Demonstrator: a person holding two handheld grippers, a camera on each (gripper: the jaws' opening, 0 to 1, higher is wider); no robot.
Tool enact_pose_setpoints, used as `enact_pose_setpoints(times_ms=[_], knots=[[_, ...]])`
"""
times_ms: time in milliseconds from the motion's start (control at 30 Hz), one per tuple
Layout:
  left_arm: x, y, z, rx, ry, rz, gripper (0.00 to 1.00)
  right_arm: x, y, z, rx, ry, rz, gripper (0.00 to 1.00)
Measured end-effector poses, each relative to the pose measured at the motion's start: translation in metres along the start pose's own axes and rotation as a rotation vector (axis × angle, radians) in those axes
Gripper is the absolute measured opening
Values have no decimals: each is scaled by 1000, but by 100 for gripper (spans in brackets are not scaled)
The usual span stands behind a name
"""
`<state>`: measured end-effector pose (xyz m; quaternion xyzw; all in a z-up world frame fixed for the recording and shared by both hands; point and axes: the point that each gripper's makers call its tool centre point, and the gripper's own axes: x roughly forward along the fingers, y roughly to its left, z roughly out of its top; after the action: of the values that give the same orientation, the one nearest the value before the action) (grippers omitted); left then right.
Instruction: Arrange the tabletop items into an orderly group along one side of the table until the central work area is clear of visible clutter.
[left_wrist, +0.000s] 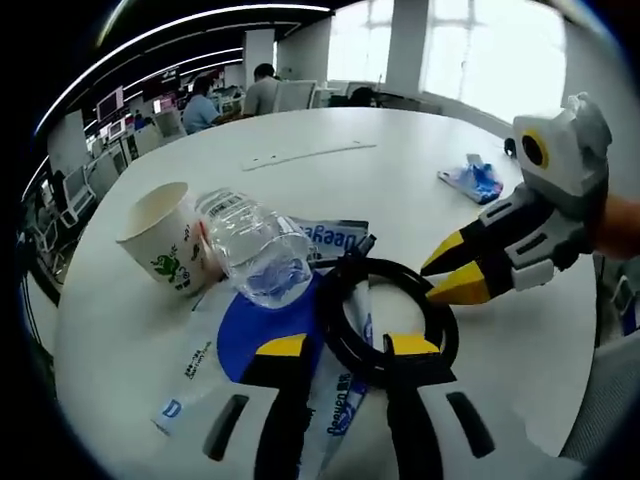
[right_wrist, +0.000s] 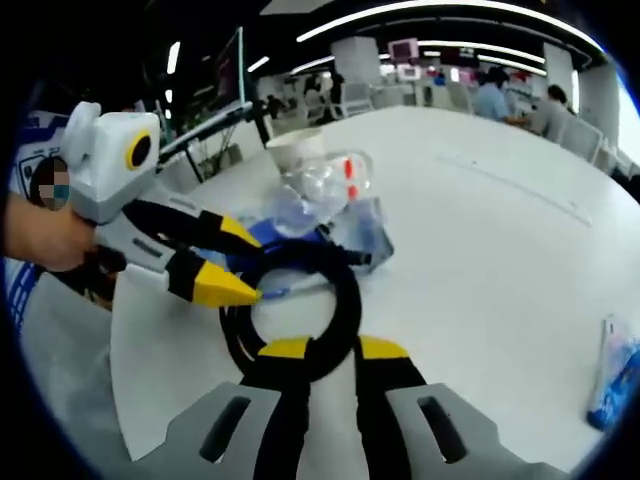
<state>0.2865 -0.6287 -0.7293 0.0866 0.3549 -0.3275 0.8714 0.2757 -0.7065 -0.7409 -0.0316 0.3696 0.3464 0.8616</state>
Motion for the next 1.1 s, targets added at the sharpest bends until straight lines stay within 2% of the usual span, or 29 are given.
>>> enact_pose_setpoints(times_ms=[133,267,433,733,833,1100], knots=[[2,1,3,-19,-7,-1,20,2,0,1,15,-3,0,15],[3,2,3,-42,-8,12,18,5,1,2,19,6,-17,14],[4,5,3,-110,10,23,15,4,1,2,44,4,-25,11],[1,1,4,-86,17,26,11,-2,-1,3,117,9,-12,4],[1,0,3,-115,19,18,10,-4,-2,3,114,14,-14,4],[-5,-7,3,-101,24,15,9,-12,-1,5,125,9,-18,3]])
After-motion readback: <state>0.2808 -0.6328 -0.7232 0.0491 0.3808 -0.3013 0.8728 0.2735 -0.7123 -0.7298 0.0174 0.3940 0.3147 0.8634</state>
